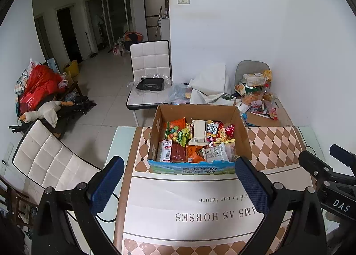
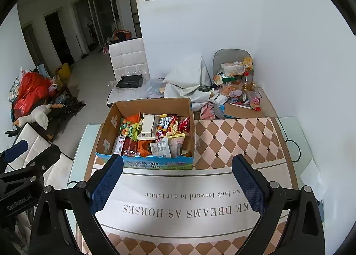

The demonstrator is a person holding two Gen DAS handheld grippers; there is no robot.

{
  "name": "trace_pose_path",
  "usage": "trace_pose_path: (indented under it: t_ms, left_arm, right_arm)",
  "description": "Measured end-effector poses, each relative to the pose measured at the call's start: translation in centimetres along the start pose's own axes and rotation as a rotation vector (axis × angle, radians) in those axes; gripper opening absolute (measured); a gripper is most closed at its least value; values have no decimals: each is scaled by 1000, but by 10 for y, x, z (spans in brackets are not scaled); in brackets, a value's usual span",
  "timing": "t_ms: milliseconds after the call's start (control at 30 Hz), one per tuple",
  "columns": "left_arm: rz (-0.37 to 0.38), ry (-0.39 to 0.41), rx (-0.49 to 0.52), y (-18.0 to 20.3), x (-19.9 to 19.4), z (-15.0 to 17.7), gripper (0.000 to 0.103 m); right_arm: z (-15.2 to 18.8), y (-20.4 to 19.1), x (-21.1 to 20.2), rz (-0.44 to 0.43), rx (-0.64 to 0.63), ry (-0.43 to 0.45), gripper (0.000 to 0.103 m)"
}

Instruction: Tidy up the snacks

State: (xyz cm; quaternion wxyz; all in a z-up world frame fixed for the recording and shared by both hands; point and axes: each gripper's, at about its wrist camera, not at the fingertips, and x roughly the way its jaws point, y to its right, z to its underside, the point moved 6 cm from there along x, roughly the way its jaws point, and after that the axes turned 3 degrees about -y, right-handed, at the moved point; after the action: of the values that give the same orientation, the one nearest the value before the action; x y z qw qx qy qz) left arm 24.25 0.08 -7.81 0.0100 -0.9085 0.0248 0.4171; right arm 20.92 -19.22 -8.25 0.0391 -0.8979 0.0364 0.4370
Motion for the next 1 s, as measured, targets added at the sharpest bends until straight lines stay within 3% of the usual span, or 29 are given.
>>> trace_pose_path:
  t_ms: [1000]
  left_arm:
    - [8, 7, 6, 4, -5, -5, 102]
  right_arm:
    - [-3, -1, -19, 7, 6, 22, 100]
